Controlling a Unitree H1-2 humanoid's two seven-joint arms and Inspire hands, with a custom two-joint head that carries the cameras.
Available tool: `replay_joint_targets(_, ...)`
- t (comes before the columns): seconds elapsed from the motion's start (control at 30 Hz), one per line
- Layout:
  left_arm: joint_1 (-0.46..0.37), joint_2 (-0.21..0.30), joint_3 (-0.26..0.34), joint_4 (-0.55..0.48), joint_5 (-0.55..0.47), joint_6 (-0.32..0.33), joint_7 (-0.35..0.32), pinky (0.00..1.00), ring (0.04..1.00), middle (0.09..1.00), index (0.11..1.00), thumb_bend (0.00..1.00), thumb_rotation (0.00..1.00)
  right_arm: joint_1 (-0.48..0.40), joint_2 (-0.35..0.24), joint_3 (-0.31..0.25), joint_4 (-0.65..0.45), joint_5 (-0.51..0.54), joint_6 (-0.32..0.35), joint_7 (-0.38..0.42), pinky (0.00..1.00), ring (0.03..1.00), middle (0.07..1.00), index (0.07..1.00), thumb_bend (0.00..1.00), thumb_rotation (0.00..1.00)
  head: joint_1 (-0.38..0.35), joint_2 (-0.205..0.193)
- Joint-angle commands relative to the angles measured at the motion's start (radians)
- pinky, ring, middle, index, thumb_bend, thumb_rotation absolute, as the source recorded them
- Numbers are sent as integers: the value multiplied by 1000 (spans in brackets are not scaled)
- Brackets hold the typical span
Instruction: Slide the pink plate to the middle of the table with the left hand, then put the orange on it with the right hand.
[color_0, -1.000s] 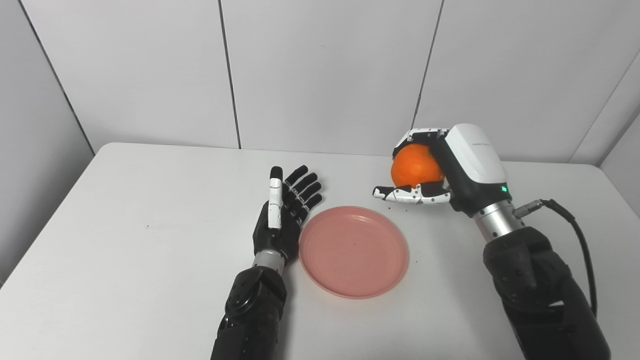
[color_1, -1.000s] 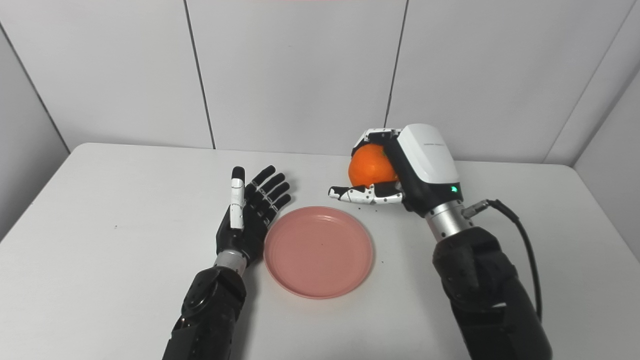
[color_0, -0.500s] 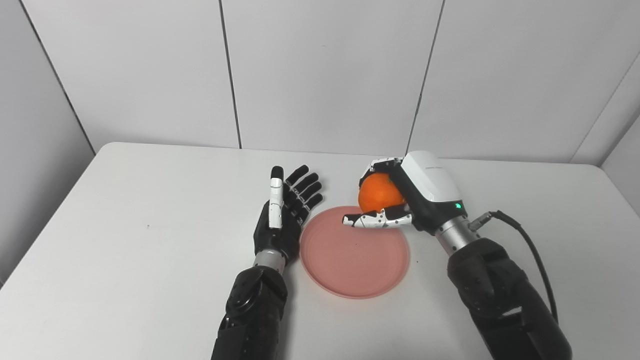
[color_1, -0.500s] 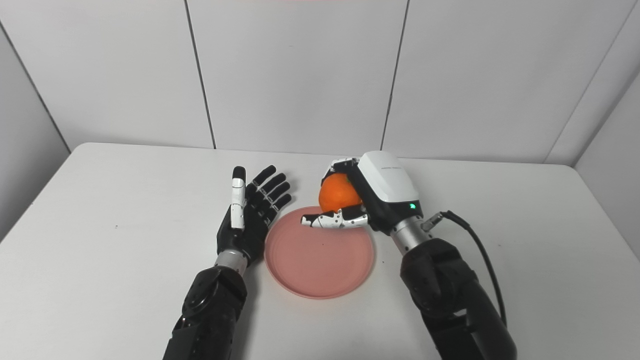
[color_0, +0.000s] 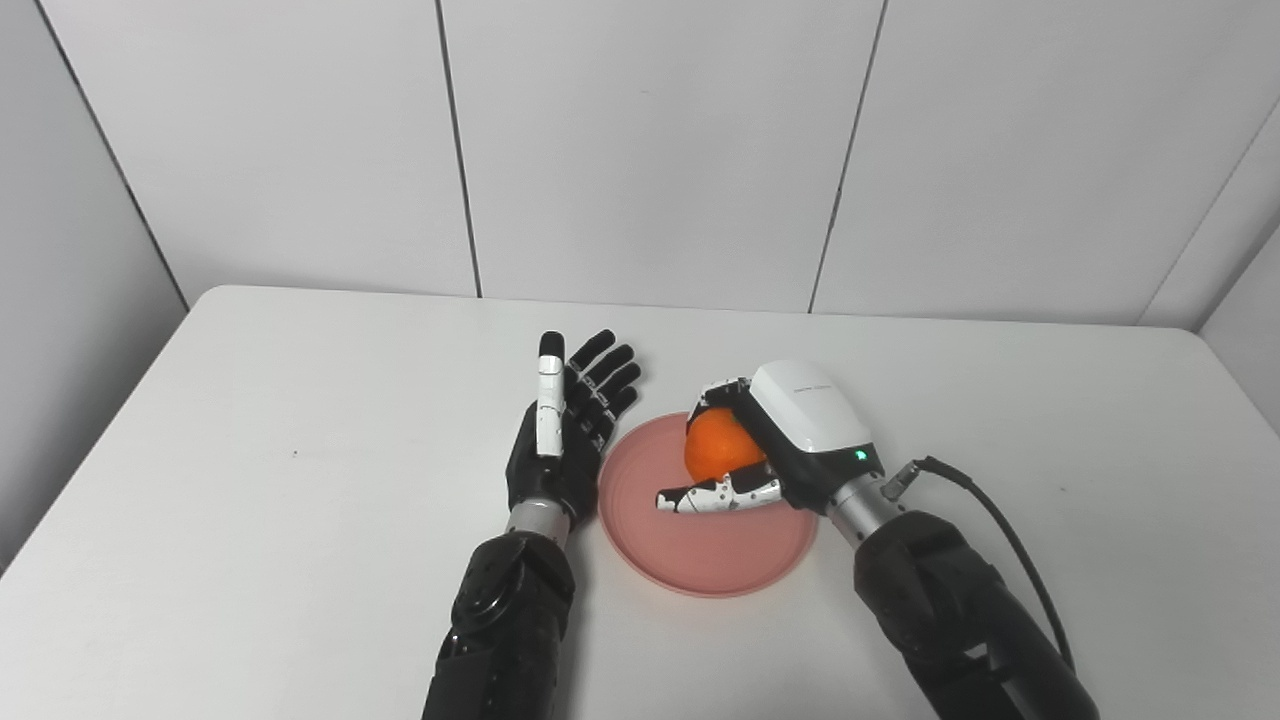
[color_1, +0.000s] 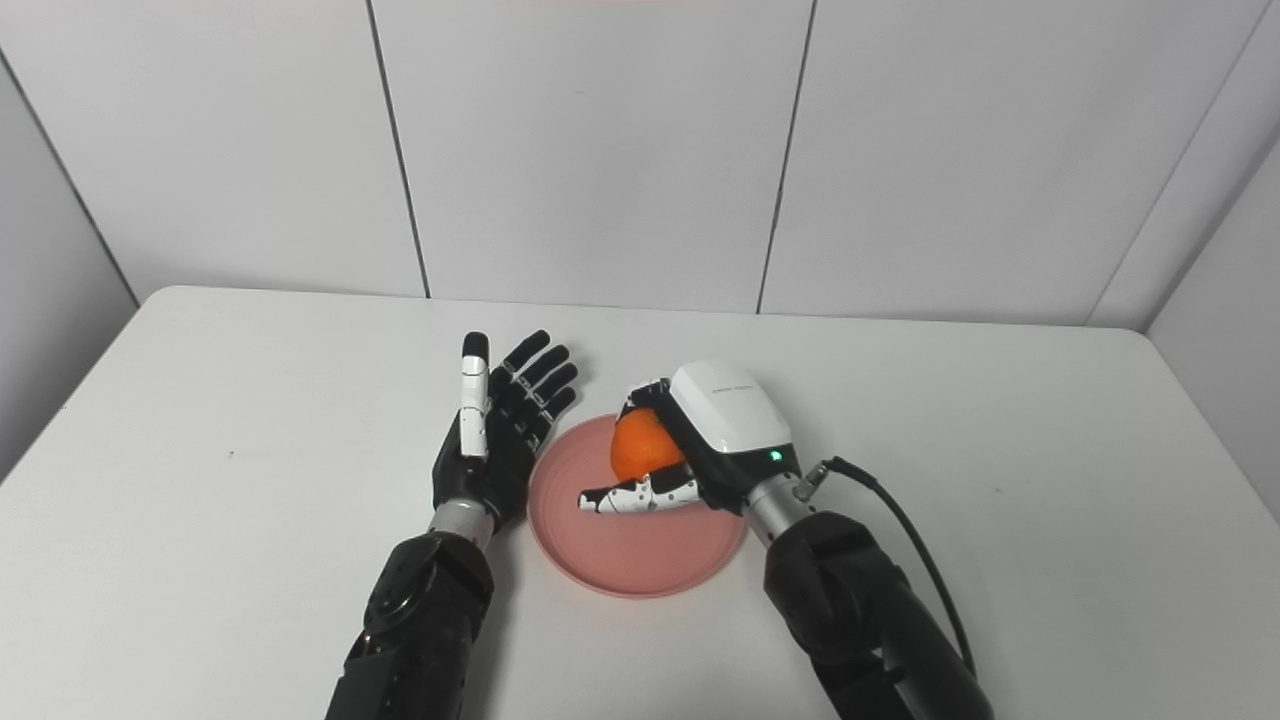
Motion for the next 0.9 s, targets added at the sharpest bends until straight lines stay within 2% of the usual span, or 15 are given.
replay_joint_targets(0.0, 56, -59, 12, 49, 0, 71, 47, 881, 795, 767, 744, 831, 796, -21, 5, -2, -18, -2, -40, -21, 149, 204, 271, 329, 514, 460, 1, -1)
replay_joint_targets(0.1, 55, -57, 9, 52, 5, 68, 47, 899, 797, 771, 756, 834, 798, -21, 1, 5, -3, -6, -37, -21, 145, 202, 270, 335, 514, 461, -1, -2)
replay_joint_targets(0.17, 56, -56, 7, 51, 9, 69, 49, 873, 792, 767, 760, 838, 802, -21, -3, 10, 5, -11, -42, -26, 146, 204, 271, 337, 513, 462, -2, -1)
replay_joint_targets(0.37, 54, -54, 9, 57, 4, 67, 44, 873, 785, 766, 754, 832, 800, -17, -3, 31, 9, -27, -34, -12, 158, 221, 294, 379, 525, 403, -5, -2)
replay_joint_targets(0.5, 53, -53, 11, 60, -1, 65, 38, 846, 781, 751, 691, 844, 783, -13, -7, 45, 8, -55, -41, -26, 173, 237, 312, 384, 574, 498, -7, -1)
replay_joint_targets(0.57, 53, -52, 11, 60, -3, 65, 35, 875, 787, 746, 695, 848, 781, -12, -9, 49, 5, -67, -44, -32, 180, 242, 314, 359, 645, 578, -8, -1)
replay_joint_targets(0.73, 53, -51, 14, 58, -6, 71, 37, 903, 815, 750, 699, 852, 776, -6, -4, 34, 18, -52, -74, -68, 189, 243, 312, 309, 721, 600, -14, -3)
replay_joint_targets(0.83, 53, -53, 16, 58, -10, 70, 36, 882, 802, 743, 707, 846, 767, -8, -11, 37, 24, -63, -89, -84, 261, 299, 359, 378, 754, 661, -15, -2)
replay_joint_targets(0.87, 53, -53, 16, 58, -10, 70, 35, 868, 805, 743, 714, 847, 766, -9, -13, 39, 28, -68, -95, -92, 303, 339, 397, 427, 765, 689, -15, -2)
